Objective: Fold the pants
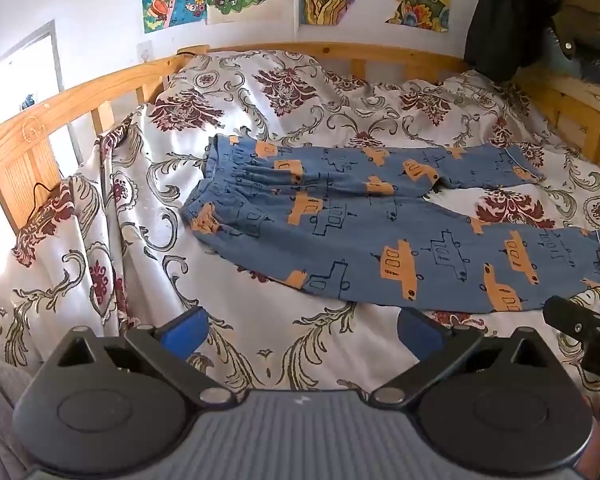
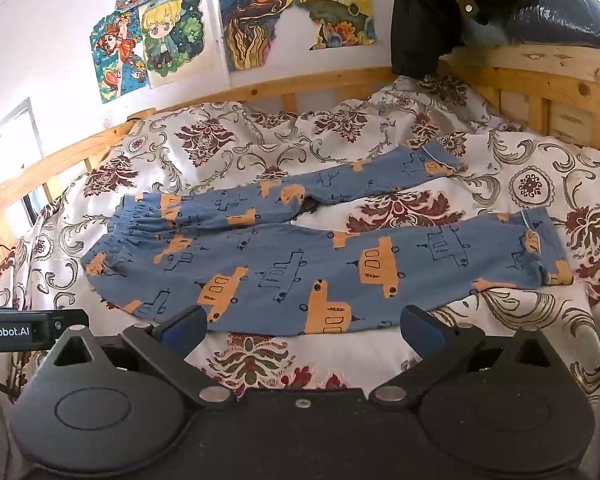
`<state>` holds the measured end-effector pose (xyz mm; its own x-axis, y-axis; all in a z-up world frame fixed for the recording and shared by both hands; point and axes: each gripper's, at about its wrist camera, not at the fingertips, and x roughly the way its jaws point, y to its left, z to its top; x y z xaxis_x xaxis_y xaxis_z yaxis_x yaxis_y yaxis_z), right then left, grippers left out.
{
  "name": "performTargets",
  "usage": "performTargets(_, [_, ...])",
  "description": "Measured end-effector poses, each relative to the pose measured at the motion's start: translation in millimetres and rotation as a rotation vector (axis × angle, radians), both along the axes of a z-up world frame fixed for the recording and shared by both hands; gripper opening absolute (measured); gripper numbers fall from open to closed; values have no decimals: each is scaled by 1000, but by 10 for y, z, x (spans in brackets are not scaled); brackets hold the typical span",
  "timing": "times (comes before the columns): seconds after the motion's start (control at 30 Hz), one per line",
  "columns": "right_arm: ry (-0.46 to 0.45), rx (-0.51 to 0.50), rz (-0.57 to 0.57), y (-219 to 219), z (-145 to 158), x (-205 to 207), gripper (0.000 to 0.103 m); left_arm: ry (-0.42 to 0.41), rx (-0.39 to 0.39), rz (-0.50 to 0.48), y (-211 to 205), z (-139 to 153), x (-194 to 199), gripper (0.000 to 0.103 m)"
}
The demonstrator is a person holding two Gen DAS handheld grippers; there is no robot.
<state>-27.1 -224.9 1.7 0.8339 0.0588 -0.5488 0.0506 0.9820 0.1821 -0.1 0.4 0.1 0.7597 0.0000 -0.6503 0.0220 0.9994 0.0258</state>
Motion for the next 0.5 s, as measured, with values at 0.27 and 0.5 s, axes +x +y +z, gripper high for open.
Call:
performTargets(0.27, [1,1,-1,6,-4,-2,102,2,-1,1,15,-66,-9,103])
performTargets(0.5, [3,1,-2,5,-1,-5,102,4,-1,1,29,-69,7,103])
